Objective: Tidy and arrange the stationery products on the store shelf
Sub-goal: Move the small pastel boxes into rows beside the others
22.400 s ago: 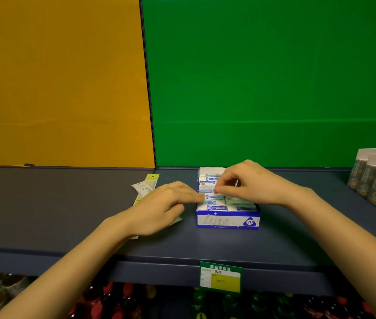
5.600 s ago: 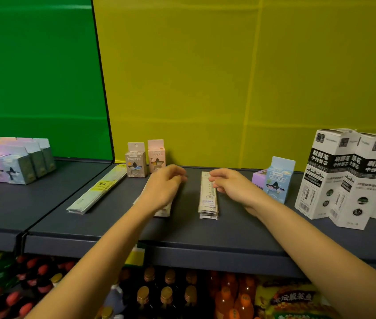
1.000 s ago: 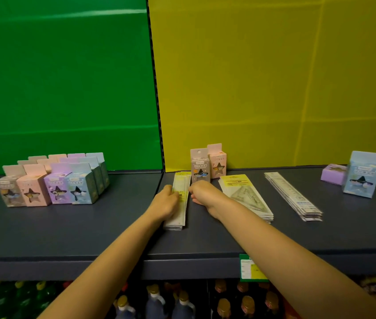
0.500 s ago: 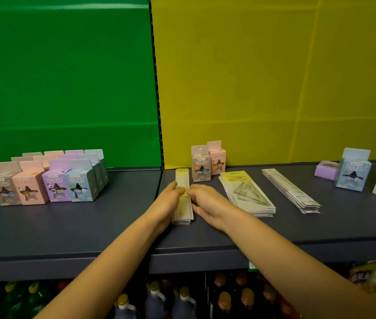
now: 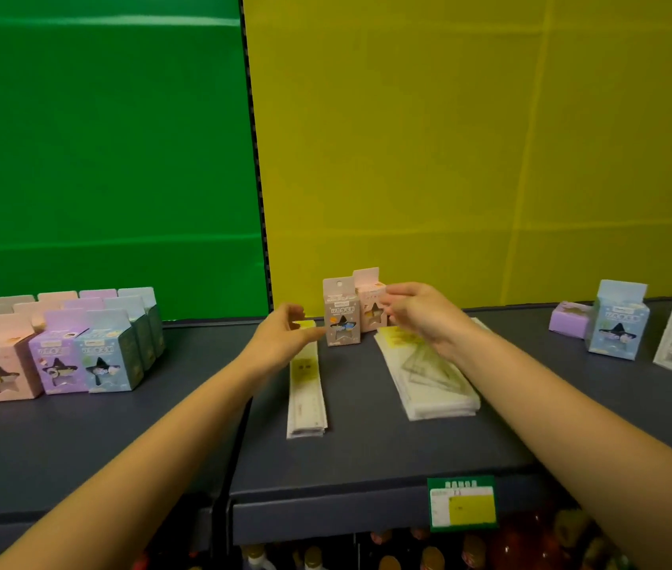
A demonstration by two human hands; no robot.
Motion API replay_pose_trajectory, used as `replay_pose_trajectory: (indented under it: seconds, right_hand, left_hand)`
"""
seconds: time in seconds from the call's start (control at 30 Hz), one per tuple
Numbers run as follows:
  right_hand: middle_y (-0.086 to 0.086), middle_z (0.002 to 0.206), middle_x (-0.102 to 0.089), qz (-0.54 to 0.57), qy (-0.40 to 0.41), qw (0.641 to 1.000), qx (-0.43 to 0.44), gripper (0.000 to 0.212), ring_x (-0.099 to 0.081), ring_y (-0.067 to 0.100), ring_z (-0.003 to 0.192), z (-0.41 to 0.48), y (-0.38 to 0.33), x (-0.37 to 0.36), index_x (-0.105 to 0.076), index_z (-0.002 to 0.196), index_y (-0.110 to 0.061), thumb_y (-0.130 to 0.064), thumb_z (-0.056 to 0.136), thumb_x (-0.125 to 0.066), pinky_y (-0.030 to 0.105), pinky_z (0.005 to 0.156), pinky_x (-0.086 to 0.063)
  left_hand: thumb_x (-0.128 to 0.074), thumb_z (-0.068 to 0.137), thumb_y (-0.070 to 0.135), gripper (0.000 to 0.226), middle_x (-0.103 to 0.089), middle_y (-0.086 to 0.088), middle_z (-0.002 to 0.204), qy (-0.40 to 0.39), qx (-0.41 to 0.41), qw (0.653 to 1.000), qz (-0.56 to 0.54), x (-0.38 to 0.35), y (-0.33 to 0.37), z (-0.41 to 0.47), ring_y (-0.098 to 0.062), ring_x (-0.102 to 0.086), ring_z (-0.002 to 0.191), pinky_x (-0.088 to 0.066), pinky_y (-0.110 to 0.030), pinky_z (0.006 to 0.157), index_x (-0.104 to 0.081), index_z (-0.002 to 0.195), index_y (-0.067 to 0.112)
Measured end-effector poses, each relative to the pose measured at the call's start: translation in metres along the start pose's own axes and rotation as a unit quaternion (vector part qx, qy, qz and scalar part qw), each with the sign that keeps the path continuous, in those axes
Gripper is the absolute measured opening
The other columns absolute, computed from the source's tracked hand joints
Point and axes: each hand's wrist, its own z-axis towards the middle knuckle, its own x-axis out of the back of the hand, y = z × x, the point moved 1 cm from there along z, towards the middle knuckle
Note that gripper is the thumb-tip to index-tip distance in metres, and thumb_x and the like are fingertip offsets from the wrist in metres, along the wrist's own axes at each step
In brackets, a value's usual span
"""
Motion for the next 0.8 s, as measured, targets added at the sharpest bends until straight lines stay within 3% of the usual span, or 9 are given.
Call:
replay_pose_trajectory:
  seconds: [0.1,0.23,0.3,0.4,0.5,0.57,0.73,0.8]
  right_hand:
    - [0.012,0.14,-0.047,-0.085,0.024,0.996,0.007,0.05,-0.046,0.024,0.126,0.033,-0.002,0.019,-0.038,0.137,-0.005,-0.002,0.088,-0.053,0.033,0.105,-0.038]
    - [0.008,0.148,-0.036,-0.174,-0.025,0.984,-0.002,0.073,-0.038,0.025,0.133,0.074,0.003,0.023,-0.025,0.144,-0.01,-0.007,0.083,-0.065,0.034,0.103,-0.035]
    - [0.008,0.151,-0.031,-0.201,-0.051,0.978,-0.006,0.081,-0.034,0.026,0.136,0.09,0.006,0.02,-0.021,0.145,-0.012,-0.003,0.079,-0.067,0.037,0.105,-0.036]
    - [0.008,0.153,-0.029,-0.202,-0.095,0.975,-0.002,0.087,-0.033,0.028,0.137,0.106,0.011,0.015,-0.021,0.145,-0.015,0.007,0.075,-0.067,0.044,0.109,-0.037]
    - [0.01,0.144,-0.042,-0.162,-0.133,0.978,0.01,0.08,-0.046,0.028,0.128,0.112,0.018,0.009,-0.029,0.141,-0.014,0.015,0.075,-0.062,0.042,0.101,-0.044]
    - [0.012,0.137,-0.05,-0.163,-0.132,0.977,0.025,0.071,-0.051,0.027,0.122,0.113,0.023,0.005,-0.036,0.138,-0.013,0.011,0.077,-0.063,0.042,0.1,-0.045]
    - [0.016,0.124,-0.058,-0.161,-0.07,0.979,0.107,0.053,-0.055,0.031,0.116,0.113,0.009,0.009,-0.048,0.126,-0.005,0.0,0.077,-0.068,0.044,0.099,-0.046]
    - [0.016,0.125,-0.057,-0.131,-0.054,0.98,0.141,0.048,-0.057,0.03,0.114,0.105,-0.004,0.013,-0.049,0.122,-0.004,0.0,0.078,-0.068,0.04,0.094,-0.049]
  left_hand:
    - [-0.073,0.075,0.022,0.079,-0.04,-0.009,0.143,0.001,0.004,0.999,0.036,-0.004,0.007,0.027,-0.025,-0.042,0.128,-0.039,-0.034,0.098,-0.029,0.139,0.01]
    - [-0.077,0.071,0.017,0.094,-0.035,-0.012,0.145,-0.038,0.029,0.998,0.04,-0.009,0.011,0.057,-0.027,-0.038,0.131,-0.037,-0.038,0.104,-0.017,0.143,0.01]
    - [-0.077,0.071,0.012,0.093,-0.039,-0.012,0.142,-0.06,0.032,0.997,0.041,-0.012,0.011,0.067,-0.027,-0.042,0.128,-0.04,-0.038,0.102,-0.018,0.143,0.01]
    - [-0.074,0.072,0.006,0.074,-0.051,-0.012,0.13,-0.079,0.016,0.995,0.06,-0.018,0.011,0.071,-0.02,-0.052,0.11,-0.046,-0.032,0.093,-0.035,0.135,0.009]
    - [-0.072,0.073,0.004,0.056,-0.06,-0.014,0.121,-0.058,-0.007,0.996,0.066,-0.026,0.008,0.07,-0.017,-0.055,0.098,-0.047,-0.023,0.08,-0.048,0.123,0.006]
    - [-0.074,0.072,0.004,0.056,-0.062,-0.014,0.117,-0.039,-0.032,0.996,0.07,-0.031,0.008,0.068,-0.018,-0.056,0.095,-0.047,-0.018,0.071,-0.051,0.123,0.006]
    - [-0.079,0.066,0.006,0.051,-0.066,-0.013,0.104,0.067,-0.063,0.995,0.024,-0.014,0.02,0.058,-0.029,-0.064,0.096,-0.054,-0.04,0.083,-0.058,0.113,0.004]
    - [-0.08,0.065,0.007,0.048,-0.066,-0.009,0.098,0.116,-0.083,0.99,-0.001,0.0,0.028,0.048,-0.026,-0.064,0.09,-0.055,-0.035,0.078,-0.06,0.108,0.003]
